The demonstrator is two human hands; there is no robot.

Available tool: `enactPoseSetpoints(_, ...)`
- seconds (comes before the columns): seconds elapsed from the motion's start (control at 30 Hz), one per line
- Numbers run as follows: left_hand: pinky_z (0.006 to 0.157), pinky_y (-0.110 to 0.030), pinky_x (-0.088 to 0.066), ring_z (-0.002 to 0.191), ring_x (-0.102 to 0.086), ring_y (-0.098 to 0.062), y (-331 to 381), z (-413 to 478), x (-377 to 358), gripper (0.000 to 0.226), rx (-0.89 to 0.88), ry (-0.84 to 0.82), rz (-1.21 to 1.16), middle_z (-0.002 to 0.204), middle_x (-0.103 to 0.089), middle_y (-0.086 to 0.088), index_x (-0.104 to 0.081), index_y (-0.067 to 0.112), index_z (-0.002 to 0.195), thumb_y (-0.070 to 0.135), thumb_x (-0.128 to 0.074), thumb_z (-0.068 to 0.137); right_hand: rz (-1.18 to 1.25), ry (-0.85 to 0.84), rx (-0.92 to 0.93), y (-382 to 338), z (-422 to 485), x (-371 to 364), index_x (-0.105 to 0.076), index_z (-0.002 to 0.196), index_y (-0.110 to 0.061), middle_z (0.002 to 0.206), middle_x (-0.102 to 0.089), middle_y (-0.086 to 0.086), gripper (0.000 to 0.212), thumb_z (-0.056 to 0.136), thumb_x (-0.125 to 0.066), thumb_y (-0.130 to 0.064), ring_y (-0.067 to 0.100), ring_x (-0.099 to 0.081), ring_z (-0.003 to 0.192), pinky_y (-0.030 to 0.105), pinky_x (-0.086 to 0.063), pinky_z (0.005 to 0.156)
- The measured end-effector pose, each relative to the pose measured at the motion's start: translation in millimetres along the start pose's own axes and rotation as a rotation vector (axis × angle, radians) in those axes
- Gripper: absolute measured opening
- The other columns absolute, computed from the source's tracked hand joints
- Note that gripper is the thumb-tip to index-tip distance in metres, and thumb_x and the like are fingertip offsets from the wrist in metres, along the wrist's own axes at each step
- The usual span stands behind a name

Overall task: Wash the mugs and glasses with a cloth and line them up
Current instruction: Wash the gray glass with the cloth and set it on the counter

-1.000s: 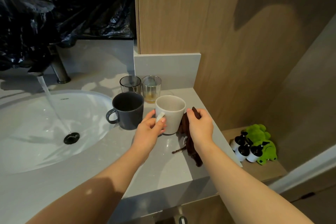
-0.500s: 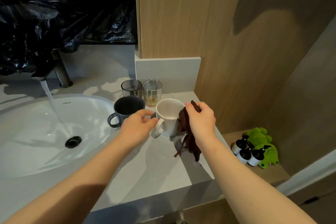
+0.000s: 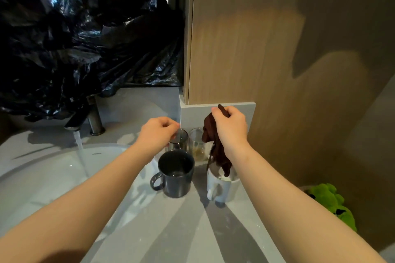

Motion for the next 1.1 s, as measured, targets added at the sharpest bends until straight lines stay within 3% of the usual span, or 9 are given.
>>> enactPoseSetpoints(0.13, 0.077, -0.033, -0.050, 0.081, -0.058, -0.017, -17.5, 31.8, -4.3, 0.007, -0.027, -0.023, 0.209, 0.088, -0.066, -0.001, -0.064, 0.020, 0.088, 0.025, -0.060, 0.092, -0.073, 0.020, -0.065, 17.3, 21.7, -27.0, -0.056, 0.077, -0.023, 0.078, -0.058, -0.002, 0.019, 0.093, -0.054, -0.034, 0.022, -0.058, 0.083, 0.031, -0.042, 0.072)
enactPoseSetpoints(0.27, 0.087, -0.029, -0.043, 0.110, -0.052, -0.021, -46.2, 59.8, -22.1, 0.049, 0.019, -0.125, 0.311, 0.128, -0.053, -0.006, -0.051, 0.015, 0.126, 0.029, -0.070, 0.084, -0.119, 0.023, -0.143, 38.0, 33.8, -45.5, -0.059, 0.092, -0.019, 0.082, -0.060, 0.000, 0.018, 0.094, -0.053, -0.036, 0.022, -0.059, 0.087, 0.031, -0.045, 0.073)
enactPoseSetpoints(0.37, 0.099, -0.037, -0.043, 0.127, -0.039, -0.027, -60.4, 78.3, -31.5, 0.072, 0.039, -0.147, 0.461, 0.143, -0.032, -0.006, -0.038, 0.024, 0.136, 0.039, -0.075, 0.077, -0.130, 0.049, -0.178, 47.6, 41.1, -55.2, -0.060, 0.097, -0.019, 0.089, -0.061, 0.003, 0.020, 0.094, -0.054, -0.038, 0.024, -0.061, 0.091, 0.035, -0.051, 0.079)
enactPoseSetpoints(0.6, 0.101, -0.042, -0.045, 0.128, -0.035, -0.030, -86.5, 99.7, -50.9, 0.102, 0.062, -0.370, 0.535, 0.141, -0.027, -0.007, -0.022, 0.027, 0.144, 0.047, -0.082, 0.064, -0.154, 0.088, -0.203, 63.7, 48.8, -67.1, -0.059, 0.105, -0.016, 0.097, -0.059, 0.004, 0.026, 0.093, -0.055, -0.039, 0.022, -0.058, 0.096, 0.036, -0.053, 0.084)
enactPoseSetpoints(0.87, 0.089, -0.030, -0.051, 0.112, -0.046, -0.020, -87.2, 90.1, -39.0, 0.085, -0.004, -0.124, 0.421, 0.127, -0.043, -0.004, -0.040, 0.021, 0.133, 0.034, -0.085, 0.062, -0.166, 0.051, -0.162, 62.6, 49.5, -67.6, -0.055, 0.093, -0.024, 0.082, -0.054, -0.007, 0.015, 0.093, -0.055, -0.039, 0.019, -0.056, 0.090, 0.037, -0.053, 0.085)
enactPoseSetpoints(1.1, 0.087, -0.033, -0.049, 0.111, -0.048, -0.018, -64.3, 63.2, 14.1, 0.085, -0.059, 0.015, 0.309, 0.119, -0.043, 0.003, -0.043, 0.020, 0.133, 0.028, -0.086, 0.060, -0.090, 0.003, 0.047, 15.5, 48.7, -72.0, -0.056, 0.072, -0.022, 0.071, -0.056, -0.004, 0.024, 0.091, -0.057, -0.035, 0.014, -0.056, 0.072, 0.029, -0.045, 0.064)
Point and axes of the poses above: each hand's wrist, its own z-axis towards the middle knuckle, its own x-axis out of the back of the hand, y = z × x, the point moved 3 cm from there along z, towards the middle knuckle
